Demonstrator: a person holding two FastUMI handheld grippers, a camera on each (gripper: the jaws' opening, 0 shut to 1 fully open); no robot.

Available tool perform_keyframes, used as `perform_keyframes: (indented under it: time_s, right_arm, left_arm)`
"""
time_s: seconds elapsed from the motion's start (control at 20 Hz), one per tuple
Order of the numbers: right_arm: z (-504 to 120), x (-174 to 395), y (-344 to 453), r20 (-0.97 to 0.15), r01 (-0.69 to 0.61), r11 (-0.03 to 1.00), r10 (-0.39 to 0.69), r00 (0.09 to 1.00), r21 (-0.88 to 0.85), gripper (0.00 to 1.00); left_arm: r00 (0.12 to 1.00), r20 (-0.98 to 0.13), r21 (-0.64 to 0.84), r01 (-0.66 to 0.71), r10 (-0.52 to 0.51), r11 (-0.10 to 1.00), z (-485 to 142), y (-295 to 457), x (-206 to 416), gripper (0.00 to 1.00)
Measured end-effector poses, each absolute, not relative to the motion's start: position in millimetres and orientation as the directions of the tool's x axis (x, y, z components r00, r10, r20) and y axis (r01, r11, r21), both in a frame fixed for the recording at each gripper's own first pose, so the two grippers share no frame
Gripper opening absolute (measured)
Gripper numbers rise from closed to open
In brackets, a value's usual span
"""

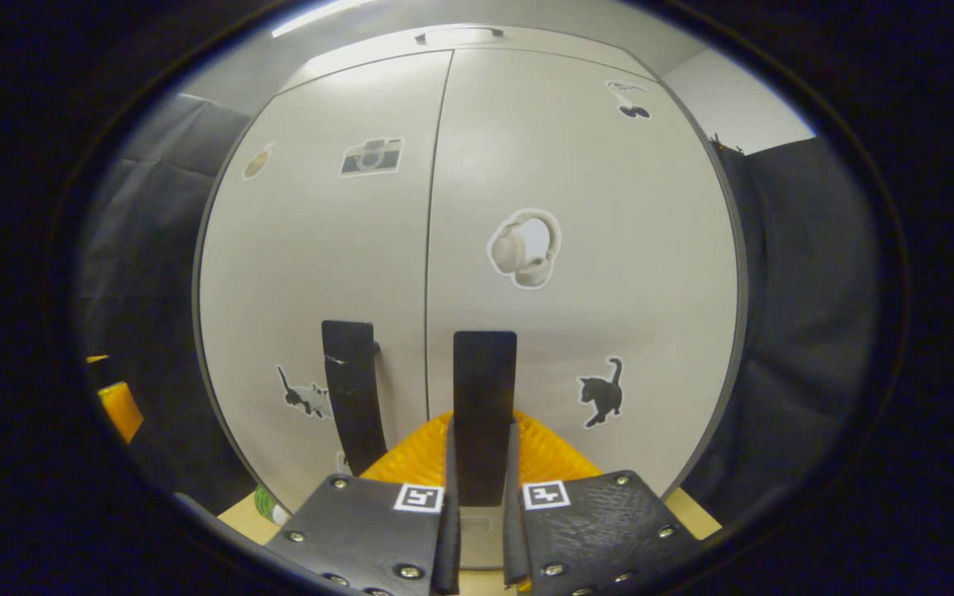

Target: Open the right door of the double-door shoe cabinet with the right hand, and open the left door with the left hand.

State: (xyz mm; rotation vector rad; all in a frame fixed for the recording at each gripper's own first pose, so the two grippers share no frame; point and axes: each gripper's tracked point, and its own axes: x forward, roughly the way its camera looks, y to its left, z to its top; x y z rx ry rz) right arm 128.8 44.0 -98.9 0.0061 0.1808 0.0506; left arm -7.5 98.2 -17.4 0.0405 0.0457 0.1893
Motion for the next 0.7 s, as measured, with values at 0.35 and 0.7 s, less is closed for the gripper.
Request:
perform_keyframes:
  time_s: [0.35, 0.7]
  right_arm:
    - [-94, 115, 41, -0.171, -0.129, 0.99, 0.137, 0.976, 0.052, 0.12]
    - [-88, 101, 34, -0.169, -0.212, 0.973, 0.224, 0.96, 0.086, 0.12]
  left_arm:
    - [0.984, -0.046, 0.027, -0.17, 0.171, 0.985, -20, 87, -13, 0.98]
    - [0.992, -0.051, 0.015, -0.116, 0.117, 0.993, -22, 64, -18, 0.98]
